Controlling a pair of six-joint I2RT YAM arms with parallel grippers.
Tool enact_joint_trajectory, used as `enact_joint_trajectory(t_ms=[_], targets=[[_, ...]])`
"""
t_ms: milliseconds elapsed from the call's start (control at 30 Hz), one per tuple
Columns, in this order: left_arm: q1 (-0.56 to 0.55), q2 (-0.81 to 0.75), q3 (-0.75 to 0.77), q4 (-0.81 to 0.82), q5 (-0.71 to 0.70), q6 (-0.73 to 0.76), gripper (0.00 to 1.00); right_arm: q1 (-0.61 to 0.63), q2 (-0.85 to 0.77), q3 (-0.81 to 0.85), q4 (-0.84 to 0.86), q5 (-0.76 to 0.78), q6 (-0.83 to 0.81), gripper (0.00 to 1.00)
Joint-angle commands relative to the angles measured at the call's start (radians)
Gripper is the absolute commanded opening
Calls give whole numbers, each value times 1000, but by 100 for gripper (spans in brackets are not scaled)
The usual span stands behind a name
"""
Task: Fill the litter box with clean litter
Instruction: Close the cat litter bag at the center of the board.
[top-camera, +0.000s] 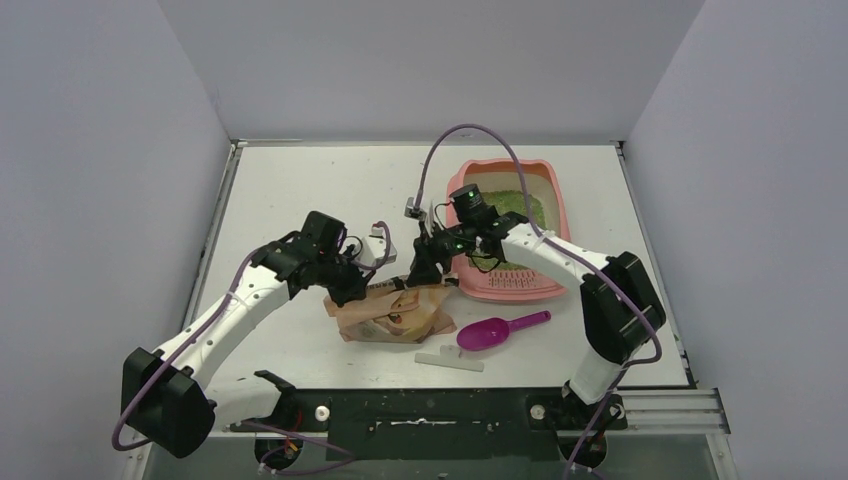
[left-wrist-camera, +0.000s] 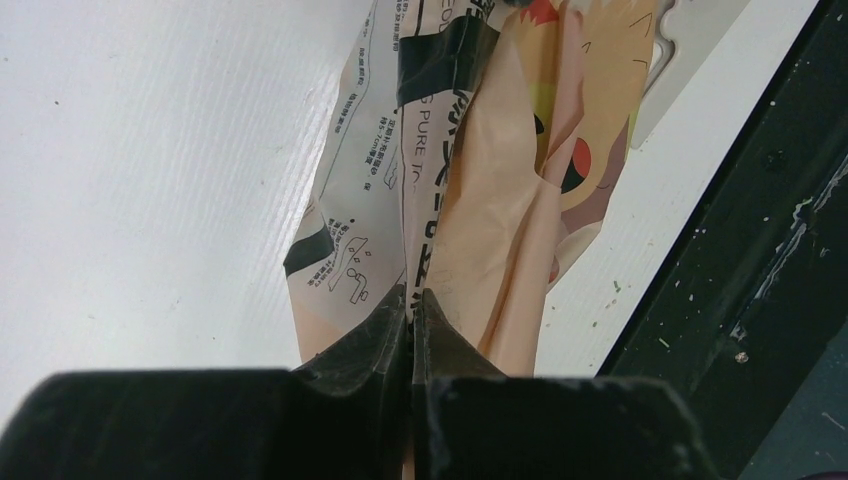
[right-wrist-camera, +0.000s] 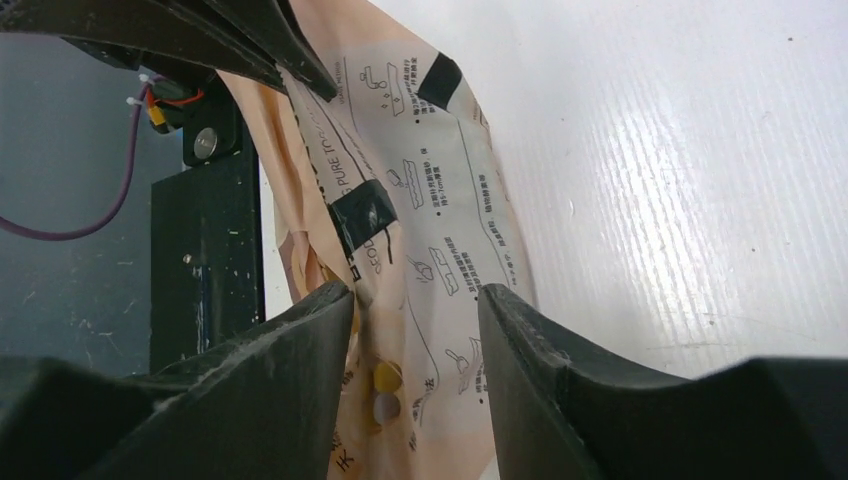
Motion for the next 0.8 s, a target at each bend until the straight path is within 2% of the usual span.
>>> enact_joint_trajectory(t_ms=[0, 67, 133, 167, 233, 300, 333, 400, 433, 533, 567, 633, 733, 767], targets=[[8, -29, -4, -39, 7, -11, 0, 16, -24, 81, -153, 56, -141, 58], [13, -34, -4, -40, 7, -9, 0, 10, -28, 88, -234, 92, -210, 60], [22, -37, -5, -41, 8, -6, 0, -4, -37, 88, -296, 100, -263, 50], [28, -38, -7, -42, 7, -5, 0, -17, -45, 83, -314, 98, -276, 37], [37, -38, -10, -43, 6, -5, 0, -53, -63, 68, -319, 83, -283, 1], [41, -39, -15, -37, 11, -6, 0, -84, -81, 53, -314, 52, -280, 0], [42, -39, -16, -36, 10, -6, 0, -88, -91, 55, -324, 57, -287, 5], [44, -37, -18, -37, 5, -6, 0, -88, -101, 60, -333, 70, -281, 44], [44, -35, -18, -38, 1, -6, 0, -88, -109, 58, -334, 74, -281, 48], [47, -38, -20, -38, -1, -8, 0, -94, -137, 36, -334, 87, -284, 47], [46, -36, -21, -40, -7, -9, 0, -99, -145, 29, -337, 86, -285, 41], [50, -36, -21, -41, -13, -13, 0, -106, -158, 17, -345, 77, -297, 2], [57, -35, -25, -39, -22, -27, 0, -113, -172, 0, -359, 134, -297, 2], [62, -36, -26, -38, -23, -29, 0, -116, -175, -3, -357, 167, -282, 22]])
